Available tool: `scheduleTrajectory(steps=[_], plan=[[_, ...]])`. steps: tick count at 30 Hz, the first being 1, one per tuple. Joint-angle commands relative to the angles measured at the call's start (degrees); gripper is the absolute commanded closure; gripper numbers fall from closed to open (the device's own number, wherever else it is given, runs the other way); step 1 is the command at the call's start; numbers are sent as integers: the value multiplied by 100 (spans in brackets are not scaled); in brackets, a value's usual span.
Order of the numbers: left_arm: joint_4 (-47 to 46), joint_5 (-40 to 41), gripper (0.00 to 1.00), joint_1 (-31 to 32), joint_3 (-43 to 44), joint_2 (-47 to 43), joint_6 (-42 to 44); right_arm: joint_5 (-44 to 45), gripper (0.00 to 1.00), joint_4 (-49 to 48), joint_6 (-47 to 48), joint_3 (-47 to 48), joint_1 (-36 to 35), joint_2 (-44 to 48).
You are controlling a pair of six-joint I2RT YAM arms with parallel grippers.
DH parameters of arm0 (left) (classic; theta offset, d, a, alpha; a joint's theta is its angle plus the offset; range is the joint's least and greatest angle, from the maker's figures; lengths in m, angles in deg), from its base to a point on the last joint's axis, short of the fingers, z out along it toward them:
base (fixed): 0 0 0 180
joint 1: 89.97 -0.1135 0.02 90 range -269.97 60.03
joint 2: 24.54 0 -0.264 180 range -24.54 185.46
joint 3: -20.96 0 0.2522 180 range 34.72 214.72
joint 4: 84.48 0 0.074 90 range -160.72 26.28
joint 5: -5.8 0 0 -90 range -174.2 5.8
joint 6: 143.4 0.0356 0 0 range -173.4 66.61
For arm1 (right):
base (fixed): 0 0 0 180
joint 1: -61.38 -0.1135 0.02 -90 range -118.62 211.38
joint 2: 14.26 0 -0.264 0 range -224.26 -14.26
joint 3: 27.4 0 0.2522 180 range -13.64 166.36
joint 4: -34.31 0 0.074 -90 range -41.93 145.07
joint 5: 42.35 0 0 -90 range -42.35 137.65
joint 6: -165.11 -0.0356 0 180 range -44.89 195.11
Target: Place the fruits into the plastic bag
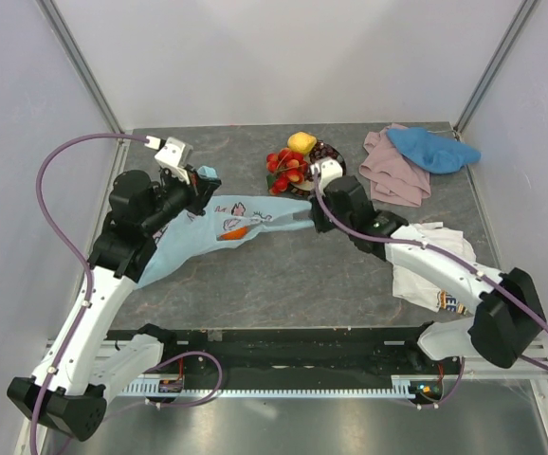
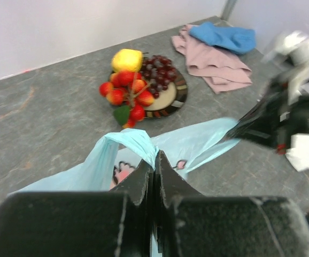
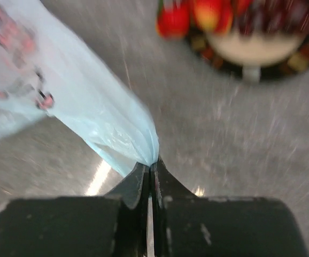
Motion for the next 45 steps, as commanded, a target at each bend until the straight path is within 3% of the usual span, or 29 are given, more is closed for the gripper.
scheduleTrajectory(steps=[1,5,11,20,26,32,35,36,39,42,45], plan=[[88,728,98,-200,555,-228,211,-208,99,235,447,1492,2,516],[281,1178,98,-437,1002,-264,343,-454,98,595,623,2800,2,130],[693,1433,98,-718,1556,61,475,-876,99,860,492,3866,-6,-433],[571,1556,98,-851,1207,-87,502,-1193,97,754,193,3781,-6,-539],[229,1452,98,-868,689,-114,739,-1096,85,789,8,3455,-15,-864],[132,1248,98,-877,555,-105,730,-1087,61,798,52,3410,-7,-829],[167,1380,98,-903,599,-35,721,-1227,38,807,70,3454,-6,-750],[184,1433,99,-930,626,-17,713,-1263,26,807,87,3463,-6,-715],[351,1679,98,-1035,819,97,721,-1447,9,816,70,3516,2,-566],[552,1863,98,-1193,1073,272,739,-1561,2,842,26,3639,11,-347],[799,2012,98,-1351,1363,474,774,-1720,2,842,-79,3823,55,-206]])
